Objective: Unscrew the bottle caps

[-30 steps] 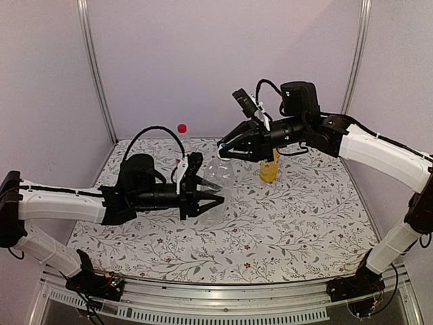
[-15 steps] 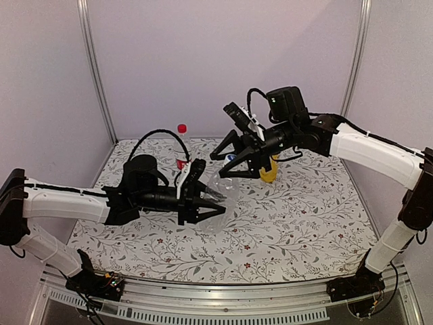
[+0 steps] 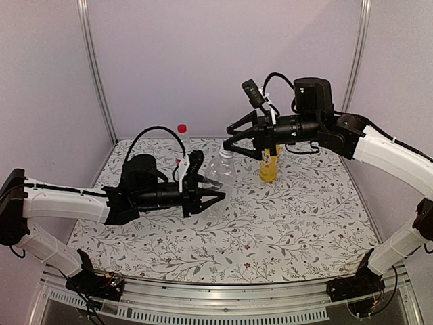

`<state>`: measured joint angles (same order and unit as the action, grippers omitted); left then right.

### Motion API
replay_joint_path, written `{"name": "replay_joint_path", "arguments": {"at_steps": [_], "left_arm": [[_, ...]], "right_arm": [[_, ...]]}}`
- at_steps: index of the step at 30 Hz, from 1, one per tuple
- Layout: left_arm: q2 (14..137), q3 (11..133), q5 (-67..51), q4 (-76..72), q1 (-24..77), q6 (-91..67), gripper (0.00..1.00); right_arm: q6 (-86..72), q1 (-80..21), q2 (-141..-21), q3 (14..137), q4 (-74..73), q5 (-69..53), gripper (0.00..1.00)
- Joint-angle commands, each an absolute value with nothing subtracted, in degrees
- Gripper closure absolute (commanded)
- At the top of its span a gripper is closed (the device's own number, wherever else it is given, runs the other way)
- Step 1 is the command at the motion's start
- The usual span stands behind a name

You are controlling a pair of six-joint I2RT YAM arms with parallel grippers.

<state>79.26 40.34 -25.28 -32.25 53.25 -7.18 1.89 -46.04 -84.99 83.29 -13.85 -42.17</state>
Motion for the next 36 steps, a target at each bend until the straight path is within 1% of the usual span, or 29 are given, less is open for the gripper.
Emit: {"name": "replay_joint_path", "arguments": {"at_steps": [1,3,7,13,23,28,31,36], "left_arm": [[78.6,40.6,-11.0,-32.9,55.4,-7.5,0.65],[79.1,41.4,-4.8,-32.6,56.8,-7.2,0.64],[80.4,43.3,2.5,-31.1,58.7,-6.7,0.64],[80.9,44.3,9.3,-30.7,59.8,-6.8,0.64],[81.6,44.5,11.7,-30.5,60.3,-6.6,0.64],[81.5,44.5,12.2,-30.2,60.3,-6.4,0.65],[81.9,44.8,12.3,-29.7,60.4,-6.1,0.64],[82.4,45.5,12.7,-29.3,60.9,-5.5,0.64]], "right_arm": [[-11.0,-45.8,-82.8,82.6,-8.9,-25.7,0.21],[-14.1,-46.4,-82.9,82.4,-7.9,-22.5,0.2],[-15.4,-48.4,-84.5,83.5,-8.3,-16.8,0.2],[-15.8,-49.3,-87.4,84.4,-9.1,-18.3,0.24],[-15.1,-49.4,-88.3,83.5,-8.1,-19.3,0.36],[-15.0,-49.4,-89.1,83.9,-8.2,-20.7,0.4],[-14.6,-49.5,-89.6,83.9,-8.2,-21.1,0.45],[-14.5,-49.5,-89.8,84.0,-8.0,-21.4,0.49]]}}
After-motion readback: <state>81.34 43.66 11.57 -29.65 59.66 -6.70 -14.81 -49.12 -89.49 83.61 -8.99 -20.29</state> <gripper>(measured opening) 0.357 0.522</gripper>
